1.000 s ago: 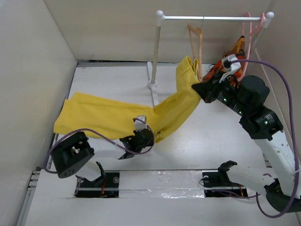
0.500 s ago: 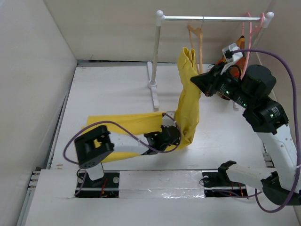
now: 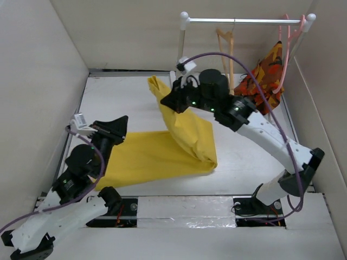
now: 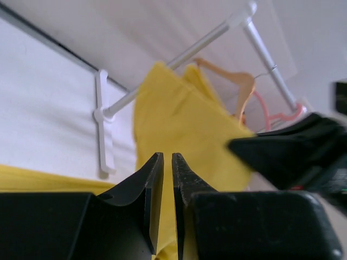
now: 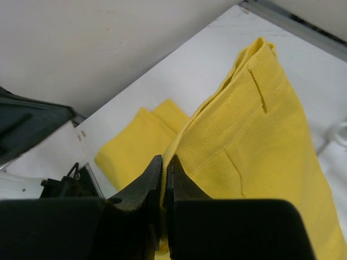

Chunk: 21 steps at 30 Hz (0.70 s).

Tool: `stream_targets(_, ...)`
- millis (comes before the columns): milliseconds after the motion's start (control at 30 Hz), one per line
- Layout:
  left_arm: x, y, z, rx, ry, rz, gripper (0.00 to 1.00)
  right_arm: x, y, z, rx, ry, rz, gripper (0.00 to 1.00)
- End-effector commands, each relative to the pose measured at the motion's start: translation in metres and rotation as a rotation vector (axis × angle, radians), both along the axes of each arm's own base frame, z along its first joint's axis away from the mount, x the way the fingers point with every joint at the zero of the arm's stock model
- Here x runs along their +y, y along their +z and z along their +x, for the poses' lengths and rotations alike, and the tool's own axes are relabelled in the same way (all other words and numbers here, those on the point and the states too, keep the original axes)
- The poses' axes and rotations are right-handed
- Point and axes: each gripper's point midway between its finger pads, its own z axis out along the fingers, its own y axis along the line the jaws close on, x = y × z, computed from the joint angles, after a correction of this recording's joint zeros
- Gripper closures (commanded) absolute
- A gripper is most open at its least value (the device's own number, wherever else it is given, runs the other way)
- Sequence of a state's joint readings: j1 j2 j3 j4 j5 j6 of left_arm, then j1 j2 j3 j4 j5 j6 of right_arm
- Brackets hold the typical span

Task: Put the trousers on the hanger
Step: Fold the trousers at the center of the board, then pick up the hanger from the clothesline.

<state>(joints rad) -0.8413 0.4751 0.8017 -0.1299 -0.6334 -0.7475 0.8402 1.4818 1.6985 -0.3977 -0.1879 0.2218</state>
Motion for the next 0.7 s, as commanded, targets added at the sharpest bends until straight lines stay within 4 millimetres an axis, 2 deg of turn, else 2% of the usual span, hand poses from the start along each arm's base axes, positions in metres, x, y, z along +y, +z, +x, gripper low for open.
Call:
stream_targets(0,0.030,0.018,-0.016,0.002,0.043,0.092,0.90,0.052,0.066,-0.015,-0.134,0.065,0.200,1.00)
stream_targets(33,0.039,0.026,-0.021,-0.009,0.056,0.085,0.90,0.077,0.041,-0.010,-0.102,0.081,0.166,1.00)
stream_targets(67,0.050,0.042,-0.027,-0.034,0.077,0.059,0.90,0.091,0.038,-0.014,-0.097,0.101,0.172,1.00)
stream_targets(100,0.056,0.049,-0.030,-0.050,0.088,0.055,0.90,0.106,0.033,-0.018,-0.089,0.122,0.181,1.00)
stream_targets(133,0.065,0.054,-0.036,-0.064,0.100,0.041,0.90,0.126,0.024,-0.032,-0.076,0.161,0.178,1.00)
stream_targets(167,0.073,0.062,-0.039,-0.078,0.118,0.024,0.90,0.149,0.005,-0.031,-0.060,0.179,0.162,1.00)
stream_targets(200,0.077,0.065,-0.043,-0.088,0.123,0.014,0.90,0.164,-0.007,-0.035,-0.033,0.193,0.161,1.00)
stream_targets(233,0.083,0.066,-0.046,-0.094,0.132,0.009,0.90,0.181,-0.020,-0.049,-0.010,0.239,0.159,1.00)
stream_targets(267,0.087,0.067,-0.047,-0.092,0.147,0.005,0.90,0.203,-0.055,-0.051,0.029,0.260,0.128,0.99)
stream_targets(300,0.090,0.066,-0.048,-0.090,0.154,0.005,0.90,0.219,-0.064,-0.057,0.052,0.284,0.159,0.90)
stream_targets(333,0.095,0.063,-0.050,-0.083,0.171,0.001,0.90,0.243,-0.104,-0.076,0.101,0.361,0.114,0.64)
stream_targets(367,0.097,0.061,-0.050,-0.080,0.179,-0.001,0.90,0.247,-0.092,-0.088,0.097,0.397,0.137,0.51)
stream_targets(400,0.099,0.060,-0.051,-0.080,0.186,-0.005,0.89,0.259,-0.135,-0.087,0.147,0.411,0.065,0.45)
stream_targets(433,0.103,0.058,-0.052,-0.081,0.197,-0.014,0.88,0.265,-0.135,-0.096,0.159,0.445,0.052,0.32)
stream_targets(467,0.107,0.056,-0.052,-0.078,0.222,-0.023,0.87,0.265,-0.146,-0.097,0.176,0.450,0.030,0.27)
stream_targets(533,0.110,0.046,-0.049,-0.065,0.249,-0.013,0.84,0.254,-0.129,-0.093,0.151,0.431,0.054,0.26)
stream_targets(567,0.113,0.041,-0.047,-0.052,0.274,-0.006,0.83,0.238,-0.153,-0.084,0.178,0.392,0.010,0.26)
stream_targets(600,0.109,0.031,-0.044,-0.035,0.279,0.006,0.81,0.226,-0.139,-0.068,0.145,0.358,0.054,0.26)
stream_targets(633,0.105,0.025,-0.040,-0.020,0.280,0.020,0.80,0.204,-0.108,-0.064,0.110,0.332,0.100,0.26)
stream_targets(667,0.095,0.014,-0.034,-0.005,0.261,0.040,0.80,0.184,-0.139,-0.061,0.144,0.301,0.049,0.29)
